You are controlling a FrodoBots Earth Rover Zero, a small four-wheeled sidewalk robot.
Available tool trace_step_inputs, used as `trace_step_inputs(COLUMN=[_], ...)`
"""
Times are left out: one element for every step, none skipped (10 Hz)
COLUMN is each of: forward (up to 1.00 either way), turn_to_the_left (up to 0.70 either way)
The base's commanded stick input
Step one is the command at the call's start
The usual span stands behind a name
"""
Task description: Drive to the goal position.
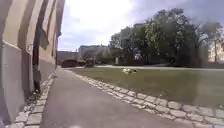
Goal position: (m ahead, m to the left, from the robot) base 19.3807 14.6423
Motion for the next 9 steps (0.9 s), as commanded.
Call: trace_step_inputs(forward=[1.0,1.0,1.0,1.0,1.0,1.0,1.0,1.0,1.0], turn_to_the_left=[0.1,0.01,0.01,0.01,0.01,0.01,0.18,0.41,0.21])
